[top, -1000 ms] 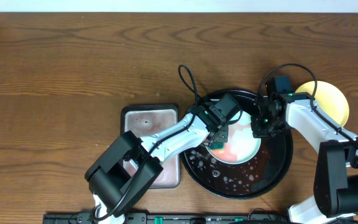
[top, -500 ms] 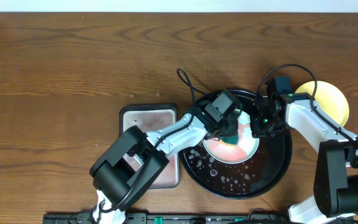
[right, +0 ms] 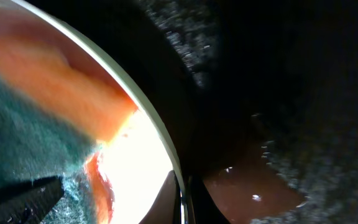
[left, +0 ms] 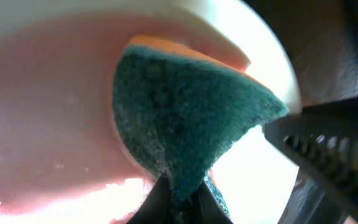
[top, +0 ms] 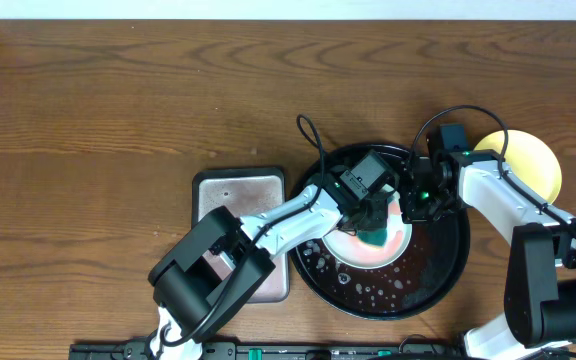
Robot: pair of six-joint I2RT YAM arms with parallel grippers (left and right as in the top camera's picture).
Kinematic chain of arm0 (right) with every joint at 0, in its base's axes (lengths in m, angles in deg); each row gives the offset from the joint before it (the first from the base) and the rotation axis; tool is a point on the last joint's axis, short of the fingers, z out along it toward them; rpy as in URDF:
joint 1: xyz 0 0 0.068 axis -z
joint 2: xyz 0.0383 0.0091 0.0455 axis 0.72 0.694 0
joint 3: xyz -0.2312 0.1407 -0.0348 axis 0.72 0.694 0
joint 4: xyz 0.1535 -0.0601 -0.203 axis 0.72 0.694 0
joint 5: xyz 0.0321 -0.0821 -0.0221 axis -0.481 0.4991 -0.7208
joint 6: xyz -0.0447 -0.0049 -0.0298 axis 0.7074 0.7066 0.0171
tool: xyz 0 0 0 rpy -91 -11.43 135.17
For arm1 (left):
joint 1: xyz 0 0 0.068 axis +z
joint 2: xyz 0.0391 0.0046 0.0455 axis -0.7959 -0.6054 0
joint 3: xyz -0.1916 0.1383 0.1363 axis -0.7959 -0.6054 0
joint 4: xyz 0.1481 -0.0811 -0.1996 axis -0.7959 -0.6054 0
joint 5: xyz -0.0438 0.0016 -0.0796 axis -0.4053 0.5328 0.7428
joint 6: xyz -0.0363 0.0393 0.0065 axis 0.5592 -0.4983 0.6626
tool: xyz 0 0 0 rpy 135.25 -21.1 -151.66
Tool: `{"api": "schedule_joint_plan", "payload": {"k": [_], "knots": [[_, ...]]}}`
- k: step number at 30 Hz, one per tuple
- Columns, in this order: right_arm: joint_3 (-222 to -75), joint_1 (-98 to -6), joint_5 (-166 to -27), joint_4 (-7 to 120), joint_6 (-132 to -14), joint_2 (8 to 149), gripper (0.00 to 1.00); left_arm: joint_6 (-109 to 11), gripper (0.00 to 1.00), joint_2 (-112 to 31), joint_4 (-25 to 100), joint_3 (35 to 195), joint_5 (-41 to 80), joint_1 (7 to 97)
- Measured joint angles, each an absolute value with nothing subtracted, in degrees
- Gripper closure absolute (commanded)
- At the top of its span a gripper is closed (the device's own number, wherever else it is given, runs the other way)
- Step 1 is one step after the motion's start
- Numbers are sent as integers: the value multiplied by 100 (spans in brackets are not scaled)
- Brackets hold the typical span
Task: Clean dirty plates on tray and stack at the side
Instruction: 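Scrub the green plate with the sponge in the left gripper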
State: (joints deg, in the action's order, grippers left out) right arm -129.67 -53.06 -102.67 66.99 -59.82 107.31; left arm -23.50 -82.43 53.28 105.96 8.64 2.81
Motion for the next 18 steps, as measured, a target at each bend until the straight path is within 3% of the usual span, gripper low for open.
{"api": "schedule_joint_plan", "payload": {"k": [10,18], "knots": [[-12923,-5376,-10682,6729,-5962,10771,99,-2520,93,-8121,3712,10766,897,521],[-12921,-5426,-10621,6732,-6122,10771,99,-2588,93,-7959,3026,10749,-6,801]]}}
